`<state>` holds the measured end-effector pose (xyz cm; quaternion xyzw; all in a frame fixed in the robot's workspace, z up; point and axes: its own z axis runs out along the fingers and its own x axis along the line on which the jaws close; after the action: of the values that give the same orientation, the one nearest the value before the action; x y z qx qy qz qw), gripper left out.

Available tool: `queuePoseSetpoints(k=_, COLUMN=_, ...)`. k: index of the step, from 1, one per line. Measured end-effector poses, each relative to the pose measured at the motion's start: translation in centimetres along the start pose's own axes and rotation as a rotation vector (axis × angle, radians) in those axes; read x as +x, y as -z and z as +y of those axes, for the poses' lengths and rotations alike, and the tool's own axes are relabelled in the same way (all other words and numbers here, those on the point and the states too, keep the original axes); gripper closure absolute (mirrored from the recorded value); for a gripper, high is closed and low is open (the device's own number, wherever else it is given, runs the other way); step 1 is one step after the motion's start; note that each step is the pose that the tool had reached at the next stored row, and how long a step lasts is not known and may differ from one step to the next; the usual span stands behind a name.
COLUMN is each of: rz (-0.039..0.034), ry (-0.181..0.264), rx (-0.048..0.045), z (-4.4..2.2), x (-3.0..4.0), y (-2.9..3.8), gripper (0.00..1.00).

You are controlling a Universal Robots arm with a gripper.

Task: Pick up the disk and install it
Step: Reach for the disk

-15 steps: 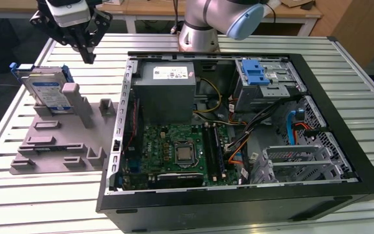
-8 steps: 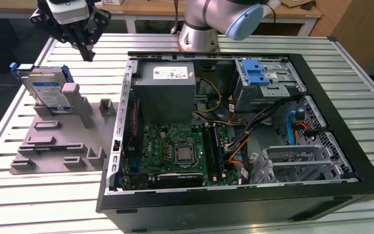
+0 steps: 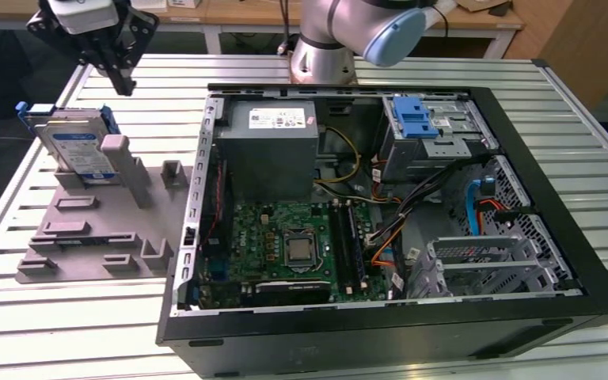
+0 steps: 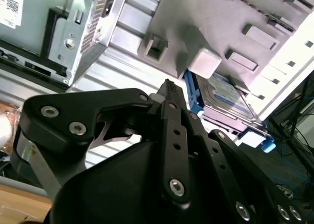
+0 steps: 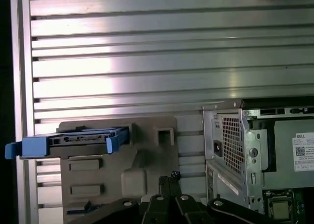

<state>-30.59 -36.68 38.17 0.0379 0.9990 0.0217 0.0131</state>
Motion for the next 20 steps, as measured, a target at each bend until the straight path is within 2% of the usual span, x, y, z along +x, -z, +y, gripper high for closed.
queuePoseSetpoints(k=2, rz=0.0000, ry=0.000, rx=0.0000, z=0.03, x=0.34, y=0.00, gripper=0.89)
queuePoseSetpoints(k=14, rz=0.0000, ry=0.000, rx=0.0001, z=0.02, x=0.48, y=0.00, gripper=0.89)
queuePoseSetpoints(k=20, rz=0.0001, ry=0.000, rx=0.0001, z=-0.03, x=1.40, y=0.00, gripper=0.89)
